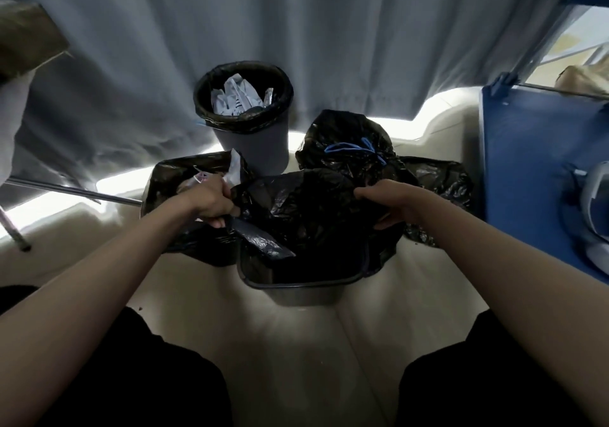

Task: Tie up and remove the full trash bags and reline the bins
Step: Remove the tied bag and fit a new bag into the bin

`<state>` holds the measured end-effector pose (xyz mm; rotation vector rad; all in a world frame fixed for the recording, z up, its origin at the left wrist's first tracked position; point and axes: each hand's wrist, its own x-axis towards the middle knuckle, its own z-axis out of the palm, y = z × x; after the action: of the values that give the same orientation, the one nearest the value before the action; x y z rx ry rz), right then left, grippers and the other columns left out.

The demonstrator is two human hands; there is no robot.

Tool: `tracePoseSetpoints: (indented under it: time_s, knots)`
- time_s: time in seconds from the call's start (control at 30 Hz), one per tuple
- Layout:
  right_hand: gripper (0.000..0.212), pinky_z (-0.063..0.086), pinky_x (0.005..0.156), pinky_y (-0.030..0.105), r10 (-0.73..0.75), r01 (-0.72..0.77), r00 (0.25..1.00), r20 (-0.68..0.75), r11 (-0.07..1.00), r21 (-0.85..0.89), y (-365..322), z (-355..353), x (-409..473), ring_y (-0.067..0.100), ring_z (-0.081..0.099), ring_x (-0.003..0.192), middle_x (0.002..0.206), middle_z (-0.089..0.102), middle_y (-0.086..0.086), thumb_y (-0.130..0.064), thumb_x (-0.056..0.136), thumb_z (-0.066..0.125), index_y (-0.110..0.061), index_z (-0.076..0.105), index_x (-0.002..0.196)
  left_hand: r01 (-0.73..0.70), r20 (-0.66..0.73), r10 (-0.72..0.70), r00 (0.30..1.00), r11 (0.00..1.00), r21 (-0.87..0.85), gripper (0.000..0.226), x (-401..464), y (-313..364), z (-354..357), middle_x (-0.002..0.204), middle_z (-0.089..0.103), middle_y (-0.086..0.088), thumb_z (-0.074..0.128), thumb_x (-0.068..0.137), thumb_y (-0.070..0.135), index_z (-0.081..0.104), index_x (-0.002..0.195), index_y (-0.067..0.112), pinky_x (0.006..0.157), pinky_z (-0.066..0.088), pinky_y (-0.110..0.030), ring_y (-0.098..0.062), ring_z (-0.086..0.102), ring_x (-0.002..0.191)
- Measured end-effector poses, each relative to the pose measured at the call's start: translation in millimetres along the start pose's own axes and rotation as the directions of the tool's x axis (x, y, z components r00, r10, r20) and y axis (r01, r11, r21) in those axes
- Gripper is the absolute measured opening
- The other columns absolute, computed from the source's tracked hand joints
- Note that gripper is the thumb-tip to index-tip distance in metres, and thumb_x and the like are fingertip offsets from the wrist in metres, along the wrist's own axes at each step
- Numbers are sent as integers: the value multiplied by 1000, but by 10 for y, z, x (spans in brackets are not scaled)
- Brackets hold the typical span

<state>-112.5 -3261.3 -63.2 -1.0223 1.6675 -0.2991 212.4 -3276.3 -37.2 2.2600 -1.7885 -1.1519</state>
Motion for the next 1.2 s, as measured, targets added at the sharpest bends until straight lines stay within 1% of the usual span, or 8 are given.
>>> tracePoseSetpoints:
  time_s: [0.27, 0.37, 0.5, 0.6, 0.67, 0.77, 1.0, 1.2]
  knots:
    - [4, 61, 61, 34, 88, -101, 992, 91, 984, 145, 113, -86, -105, 27, 65, 76, 94, 63, 17, 2, 93, 57, -3, 57, 93, 98, 144, -62, 988, 961, -259, 39, -194, -118, -24, 75, 56, -17, 58, 84, -15, 44, 114, 7, 48, 59, -32, -24, 62, 57]
    - [17, 45, 45, 21, 114, -124, 990, 86, 984, 128, 264, -124, -86, 18, 51, 63, 79, 53, 10, 1, 96, 52, -11, 52, 86, 66, 88, -56, 994, 991, -113, 40, -270, -166, 3, 85, 54, -15, 60, 82, -13, 44, 114, 5, 41, 51, -25, -23, 59, 59]
    - [15, 43, 68, 32, 118, -128, 991, 61, 973, 191, 413, -111, -41, 24, 52, 85, 98, 55, 16, -5, 94, 59, -12, 57, 107, -253, -127, 320, 939, 892, 375, 58, -281, -196, 67, 113, 48, -9, 80, 67, 9, 49, 116, 11, 79, 41, -29, -27, 53, 99]
    - [21, 38, 77, 36, 115, -132, 990, 85, 964, 232, 426, -72, -71, 24, 47, 96, 103, 54, 13, -15, 92, 65, -12, 59, 112, -577, 22, 597, 802, 764, 289, 34, -427, -21, 105, 97, 55, 0, 87, 66, 24, 64, 91, 19, 75, 41, -25, -16, 55, 89]
    - [26, 41, 72, 33, 122, -141, 987, 102, 969, 205, 416, -43, -123, 22, 52, 90, 99, 59, 11, -26, 89, 71, -10, 63, 109, -608, 288, 548, 785, 770, 192, 35, -549, 45, 115, 91, 62, 9, 90, 60, 40, 68, 84, 28, 71, 45, -20, -5, 58, 82]
    - [30, 37, 62, 27, 130, -146, 984, 125, 981, 128, 409, 11, -168, 21, 52, 84, 95, 61, 9, -29, 84, 76, -12, 63, 105, -636, 470, 452, 759, 670, 383, 53, -524, -38, 181, 91, 59, 15, 91, 45, 51, 66, 88, 33, 69, 45, -18, -1, 56, 81]
    - [29, 34, 45, 20, 77, -71, 997, -25, 983, 169, 408, 90, -129, 14, 49, 61, 90, 59, 10, -17, 84, 76, -11, 60, 107, -676, 418, 531, 737, 553, 488, 37, -387, -120, 304, 70, 59, 11, 82, 53, 47, 51, 64, 30, 61, 48, -32, -6, 55, 66]
    - [24, 32, 37, 16, 60, 21, 977, -203, 928, 372, 431, -39, -220, 14, 46, 53, 72, 56, 5, -19, 86, 75, -12, 56, 100, -690, 220, 723, 654, 453, 565, 29, -385, 62, 393, 71, 55, 6, 74, 72, 34, 49, 69, 21, 58, 35, -29, -16, 53, 68]
